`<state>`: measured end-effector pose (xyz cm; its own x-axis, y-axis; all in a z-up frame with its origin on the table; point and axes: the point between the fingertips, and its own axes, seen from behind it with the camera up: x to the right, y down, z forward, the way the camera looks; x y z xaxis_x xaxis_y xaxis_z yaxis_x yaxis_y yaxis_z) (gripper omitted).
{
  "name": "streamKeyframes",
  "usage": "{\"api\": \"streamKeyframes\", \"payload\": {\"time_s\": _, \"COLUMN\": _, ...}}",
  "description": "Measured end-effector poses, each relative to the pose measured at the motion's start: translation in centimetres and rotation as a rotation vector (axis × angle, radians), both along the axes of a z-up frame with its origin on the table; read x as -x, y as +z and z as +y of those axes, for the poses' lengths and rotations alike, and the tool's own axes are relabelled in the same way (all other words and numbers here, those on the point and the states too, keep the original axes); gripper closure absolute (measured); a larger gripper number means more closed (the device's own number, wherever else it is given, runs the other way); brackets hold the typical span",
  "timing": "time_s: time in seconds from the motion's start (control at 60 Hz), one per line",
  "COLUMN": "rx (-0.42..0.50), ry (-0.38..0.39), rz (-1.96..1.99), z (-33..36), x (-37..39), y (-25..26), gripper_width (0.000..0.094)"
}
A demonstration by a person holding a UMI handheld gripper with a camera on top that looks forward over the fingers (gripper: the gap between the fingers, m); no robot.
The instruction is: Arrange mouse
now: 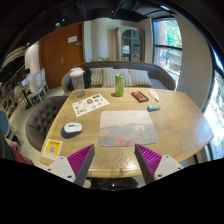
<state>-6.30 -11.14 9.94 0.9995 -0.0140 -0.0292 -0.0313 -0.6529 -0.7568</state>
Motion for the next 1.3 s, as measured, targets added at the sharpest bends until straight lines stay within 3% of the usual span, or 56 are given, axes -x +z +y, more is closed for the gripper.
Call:
{"api": "streamKeyframes", "payload": {"time_s": 0.2, "rx": 0.003, "ry": -0.017, "rz": 0.022, "z": -1.1, "x": 4.6, "y": -1.4, "gripper_width": 0.0097}}
{"api": "streamKeyframes", "payload": {"time_s": 0.517, "rx": -0.046, "ry": 0.118, "rz": 0.032, "z": 4.4, "x": 20.0, "y": -7.6, "gripper_width": 0.0128}}
{"api": "streamKeyframes", "payload": {"time_s": 0.683, "rx": -0.048, "ry": 0.092, "rz": 0.067, "z": 8.7, "x": 22.4, "y": -10.8, "gripper_width": 0.0128}}
{"api": "streamKeyframes", "payload": {"time_s": 0.883, "rx": -0.078, "ry": 0.079, "rz": 0.076, "z": 12.4, "x": 22.9, "y": -10.6, "gripper_width": 0.0126}}
{"api": "streamKeyframes", "payload": {"time_s": 1.05, "rx": -0.081, "ry": 0.143, "rz": 0.052, "z": 15.5, "x": 24.7, "y": -10.8, "gripper_width": 0.0133}}
{"api": "streamKeyframes", "payload": {"time_s": 1.167, "rx": -0.093, "ry": 0.184, "rz": 0.034, "z": 17.4, "x": 25.3, "y": -11.0, "gripper_width": 0.0185}}
{"api": "streamKeyframes", "payload": {"time_s": 1.25, "rx": -0.091, "ry": 0.189, "rz": 0.008, "z": 18.1, "x": 25.3, "y": -11.0, "gripper_width": 0.038}}
{"api": "streamKeyframes", "payload": {"time_s": 1.3, "rx": -0.086, "ry": 0.17, "rz": 0.03, "z": 18.3, "x": 25.3, "y": -11.1, "gripper_width": 0.0391}}
